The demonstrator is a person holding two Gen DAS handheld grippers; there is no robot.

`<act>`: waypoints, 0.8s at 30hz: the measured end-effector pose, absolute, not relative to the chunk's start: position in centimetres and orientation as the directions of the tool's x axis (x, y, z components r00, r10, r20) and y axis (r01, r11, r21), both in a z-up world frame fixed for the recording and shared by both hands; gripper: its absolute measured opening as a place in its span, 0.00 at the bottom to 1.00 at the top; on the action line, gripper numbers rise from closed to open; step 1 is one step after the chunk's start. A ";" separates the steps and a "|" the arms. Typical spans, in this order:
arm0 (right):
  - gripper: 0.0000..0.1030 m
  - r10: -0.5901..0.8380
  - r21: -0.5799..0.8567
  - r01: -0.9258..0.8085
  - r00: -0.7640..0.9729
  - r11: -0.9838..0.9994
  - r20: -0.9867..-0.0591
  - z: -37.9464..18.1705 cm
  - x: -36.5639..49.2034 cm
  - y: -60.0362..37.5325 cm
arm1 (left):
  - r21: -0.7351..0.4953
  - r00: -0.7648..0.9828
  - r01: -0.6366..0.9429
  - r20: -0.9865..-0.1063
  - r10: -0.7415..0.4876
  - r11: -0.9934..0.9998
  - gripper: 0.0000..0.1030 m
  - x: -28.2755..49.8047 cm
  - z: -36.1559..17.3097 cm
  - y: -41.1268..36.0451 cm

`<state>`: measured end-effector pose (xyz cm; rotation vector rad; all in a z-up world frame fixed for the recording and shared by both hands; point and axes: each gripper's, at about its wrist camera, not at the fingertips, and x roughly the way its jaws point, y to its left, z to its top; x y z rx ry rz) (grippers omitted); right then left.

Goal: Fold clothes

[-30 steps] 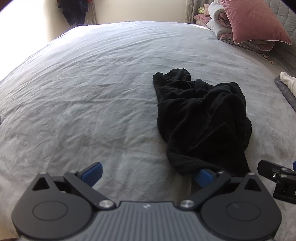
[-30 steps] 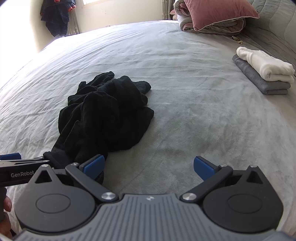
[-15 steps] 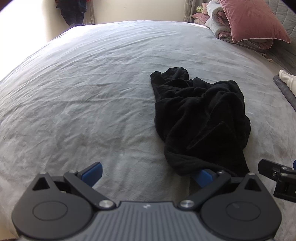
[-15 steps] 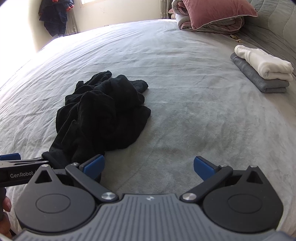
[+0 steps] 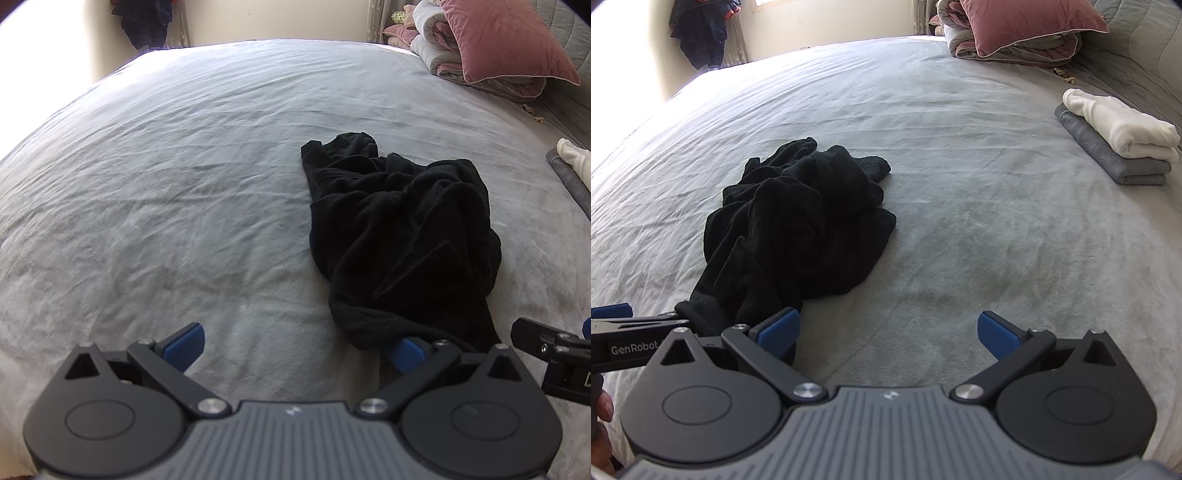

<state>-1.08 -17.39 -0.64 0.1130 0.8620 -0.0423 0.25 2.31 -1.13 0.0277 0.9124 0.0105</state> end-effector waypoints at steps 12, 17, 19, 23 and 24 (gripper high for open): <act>1.00 0.008 0.078 0.080 0.644 0.994 -0.765 -0.8 -1.0 -17.3 | 0.029 0.608 0.004 -0.794 0.021 1.000 1.00 0.3 -1.2 2.2; 1.00 0.008 0.078 0.081 0.643 0.994 -0.766 -0.8 -0.9 -17.3 | 0.032 0.612 0.008 -0.791 0.020 0.999 1.00 0.3 -1.0 2.2; 1.00 0.008 0.078 0.081 0.642 0.994 -0.767 -0.8 -0.9 -17.3 | 0.031 0.612 0.007 -0.791 0.021 0.999 1.00 0.3 -1.0 2.2; 1.00 0.008 0.077 0.081 0.640 0.994 -0.768 -0.7 -0.8 -17.4 | 0.032 0.610 0.009 -0.792 0.020 0.999 1.00 0.3 -0.9 2.1; 1.00 0.009 0.078 0.081 0.641 0.994 -0.768 -0.7 -0.8 -17.3 | 0.032 0.610 0.010 -0.792 0.019 0.999 1.00 0.3 -0.9 2.1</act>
